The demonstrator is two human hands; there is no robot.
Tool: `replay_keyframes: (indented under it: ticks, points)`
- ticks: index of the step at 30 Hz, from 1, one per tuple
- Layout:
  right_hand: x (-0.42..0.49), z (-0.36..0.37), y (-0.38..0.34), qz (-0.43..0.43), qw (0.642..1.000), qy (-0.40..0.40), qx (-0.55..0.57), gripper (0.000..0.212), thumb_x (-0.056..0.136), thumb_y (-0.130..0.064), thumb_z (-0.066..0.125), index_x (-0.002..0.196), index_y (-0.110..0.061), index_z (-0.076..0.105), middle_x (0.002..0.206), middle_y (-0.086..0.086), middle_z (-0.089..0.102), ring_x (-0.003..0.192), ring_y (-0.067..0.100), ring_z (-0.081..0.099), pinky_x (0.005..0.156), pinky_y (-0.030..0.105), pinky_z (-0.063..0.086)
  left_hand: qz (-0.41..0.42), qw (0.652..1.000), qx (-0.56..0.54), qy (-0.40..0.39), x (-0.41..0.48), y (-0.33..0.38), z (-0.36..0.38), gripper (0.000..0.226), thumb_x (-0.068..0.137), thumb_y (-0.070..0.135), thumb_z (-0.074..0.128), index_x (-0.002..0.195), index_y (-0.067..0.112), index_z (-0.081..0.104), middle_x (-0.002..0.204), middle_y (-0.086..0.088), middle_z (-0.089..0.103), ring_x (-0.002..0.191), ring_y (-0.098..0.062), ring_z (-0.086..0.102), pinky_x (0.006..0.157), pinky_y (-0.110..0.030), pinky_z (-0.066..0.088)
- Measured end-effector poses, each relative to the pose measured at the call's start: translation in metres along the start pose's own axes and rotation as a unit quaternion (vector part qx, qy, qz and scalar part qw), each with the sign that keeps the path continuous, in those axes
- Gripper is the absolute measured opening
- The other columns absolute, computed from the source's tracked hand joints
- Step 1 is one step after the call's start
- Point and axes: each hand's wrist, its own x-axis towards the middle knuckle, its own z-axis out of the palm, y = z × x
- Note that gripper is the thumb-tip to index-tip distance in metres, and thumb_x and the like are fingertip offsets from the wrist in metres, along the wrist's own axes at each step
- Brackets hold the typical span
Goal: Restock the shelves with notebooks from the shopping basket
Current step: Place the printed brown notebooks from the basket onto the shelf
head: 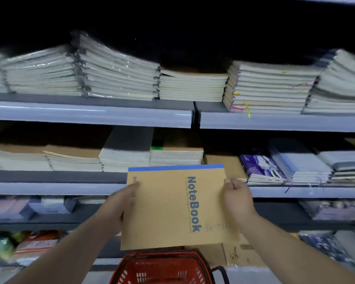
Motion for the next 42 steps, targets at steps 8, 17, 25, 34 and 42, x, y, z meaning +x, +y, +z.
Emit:
replay_keyframes:
  ticks: [8,17,25,34,42]
  points:
    - [0.023,-0.039,-0.07,-0.106,0.99,-0.053,-0.072,0.033,0.099,-0.012,0.043,0.071,-0.006,0.059,0.068,0.0,0.057,0.068,0.015,0.049,0.061,0.027,0.035,0.056,0.995,-0.038,-0.077,-0.026,0.056,0.017,0.047,0.069,0.049,0.069,0.096,0.012,0.078,0.11,-0.016,0.071,0.095,-0.035,0.07,0.071,-0.04,0.058]
    - [0.033,-0.054,-0.131,-0.144,0.983,-0.098,-0.052,0.043,0.096,-0.021,0.053,0.054,-0.017,0.047,0.046,-0.011,0.044,0.039,0.0,0.037,0.04,0.015,0.029,0.113,0.991,-0.076,-0.018,-0.05,0.106,0.021,0.048,0.093,0.035,0.055,0.099,-0.009,0.071,0.085,-0.023,0.073,0.067,-0.035,0.072,0.053,-0.035,0.057]
    - [0.033,-0.064,-0.177,-0.145,0.974,-0.176,-0.001,0.024,0.096,-0.028,0.056,0.083,-0.011,0.066,0.061,0.0,0.063,0.048,0.015,0.054,0.043,0.02,0.037,0.163,0.97,-0.178,-0.015,-0.076,0.144,0.031,0.043,0.095,0.044,0.048,0.09,0.008,0.072,0.075,-0.013,0.073,0.058,-0.03,0.069,0.063,-0.039,0.051]
    - [0.043,-0.058,-0.199,-0.112,0.968,-0.204,0.092,0.013,0.097,-0.02,0.055,0.095,-0.012,0.064,0.064,0.001,0.068,0.047,0.013,0.057,0.041,0.022,0.037,0.217,0.933,-0.286,0.031,-0.073,0.16,0.063,0.032,0.103,0.038,0.039,0.098,0.016,0.063,0.085,-0.006,0.074,0.075,-0.025,0.068,0.063,-0.039,0.047]
    - [0.032,-0.04,-0.199,-0.129,0.958,-0.253,0.047,0.019,0.095,-0.024,0.057,0.114,-0.025,0.061,0.085,-0.003,0.07,0.059,0.008,0.063,0.049,0.022,0.043,0.226,0.898,-0.374,0.052,-0.072,0.171,0.096,0.03,0.102,0.043,0.042,0.093,0.02,0.06,0.091,-0.003,0.069,0.079,-0.024,0.065,0.061,-0.039,0.049]
